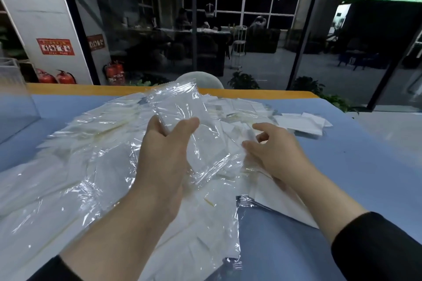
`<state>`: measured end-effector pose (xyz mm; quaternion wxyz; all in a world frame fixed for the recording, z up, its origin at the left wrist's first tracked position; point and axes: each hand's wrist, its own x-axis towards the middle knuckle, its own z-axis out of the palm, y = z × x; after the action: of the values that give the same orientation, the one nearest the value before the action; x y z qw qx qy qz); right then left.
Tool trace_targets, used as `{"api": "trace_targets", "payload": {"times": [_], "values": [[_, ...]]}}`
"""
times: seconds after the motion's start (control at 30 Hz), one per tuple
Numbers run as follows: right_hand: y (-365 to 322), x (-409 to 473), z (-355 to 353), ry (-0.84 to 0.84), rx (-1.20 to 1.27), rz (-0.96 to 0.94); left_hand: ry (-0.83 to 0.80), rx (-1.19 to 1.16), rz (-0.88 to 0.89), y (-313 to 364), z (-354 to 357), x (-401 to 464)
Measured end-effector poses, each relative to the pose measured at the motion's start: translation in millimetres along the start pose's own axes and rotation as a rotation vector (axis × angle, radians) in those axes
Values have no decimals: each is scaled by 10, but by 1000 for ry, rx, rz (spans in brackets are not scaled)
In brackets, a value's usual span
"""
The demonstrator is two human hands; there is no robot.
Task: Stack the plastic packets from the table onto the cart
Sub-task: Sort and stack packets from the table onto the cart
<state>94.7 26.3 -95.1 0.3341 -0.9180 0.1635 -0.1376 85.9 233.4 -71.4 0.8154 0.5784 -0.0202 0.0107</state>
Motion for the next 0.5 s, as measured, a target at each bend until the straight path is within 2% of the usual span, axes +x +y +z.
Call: {"api": "trace_targets", "payload": {"times": [0.23, 0.33, 0.4, 0.5], "values": [[0, -19, -75, 64, 480, 59, 0, -35, -7, 34, 2, -50], [-11, -82, -161, -45, 608, 123, -14, -46, -4, 54, 24, -67], [-31, -110, -154, -104, 646, 150, -25, -44, -3, 57, 40, -77], [-38, -107, -125, -78, 551, 177, -20, -15, -8, 50, 46, -77]]}}
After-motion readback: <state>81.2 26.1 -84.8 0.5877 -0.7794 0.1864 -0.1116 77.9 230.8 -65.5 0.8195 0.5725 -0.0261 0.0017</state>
